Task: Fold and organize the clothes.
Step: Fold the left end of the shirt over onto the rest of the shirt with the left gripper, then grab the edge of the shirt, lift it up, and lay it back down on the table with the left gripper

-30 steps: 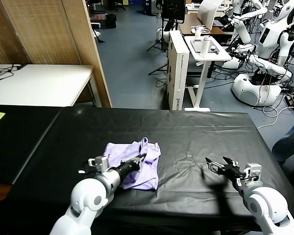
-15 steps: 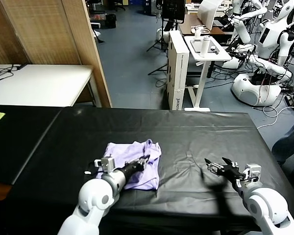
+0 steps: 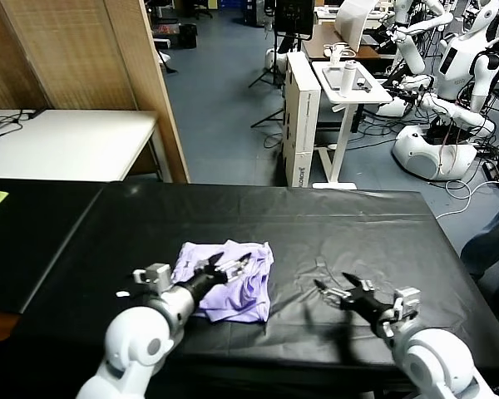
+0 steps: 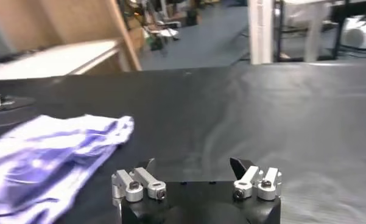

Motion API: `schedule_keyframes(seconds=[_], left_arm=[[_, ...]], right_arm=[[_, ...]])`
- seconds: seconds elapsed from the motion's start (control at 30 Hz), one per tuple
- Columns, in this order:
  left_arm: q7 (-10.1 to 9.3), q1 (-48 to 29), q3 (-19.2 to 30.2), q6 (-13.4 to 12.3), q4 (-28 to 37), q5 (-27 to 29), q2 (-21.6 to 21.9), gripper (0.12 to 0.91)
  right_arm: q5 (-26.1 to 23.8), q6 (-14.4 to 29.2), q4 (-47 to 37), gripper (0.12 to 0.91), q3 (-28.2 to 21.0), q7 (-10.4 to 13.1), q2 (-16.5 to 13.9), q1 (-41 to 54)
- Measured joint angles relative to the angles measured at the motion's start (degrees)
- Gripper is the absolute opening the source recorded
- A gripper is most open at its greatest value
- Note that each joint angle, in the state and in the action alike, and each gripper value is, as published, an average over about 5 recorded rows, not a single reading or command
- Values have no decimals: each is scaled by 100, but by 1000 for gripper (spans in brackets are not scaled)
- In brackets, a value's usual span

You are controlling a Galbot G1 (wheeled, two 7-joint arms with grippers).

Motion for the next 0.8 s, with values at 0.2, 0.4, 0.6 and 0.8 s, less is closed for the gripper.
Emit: schedule_keyframes(seconds=[0.2,0.4,0.6,0.8], left_arm=[[3,152,-289,0,-100,204,255,907],[8,319,-374,-67,-148,398,265,907],[12,463,-413,-152,-176,529,250,907],[44,580,-389,-208,-150,725,170,907]], right_arm=[[-30,35,27,907,-759,8,69,410],[-484,136,-168,907,-1362,17,314,787],[-1044,216,-414,907,-1862,156,585,1045],[-1467,-2,-566,907,-2071,352,735,1116]])
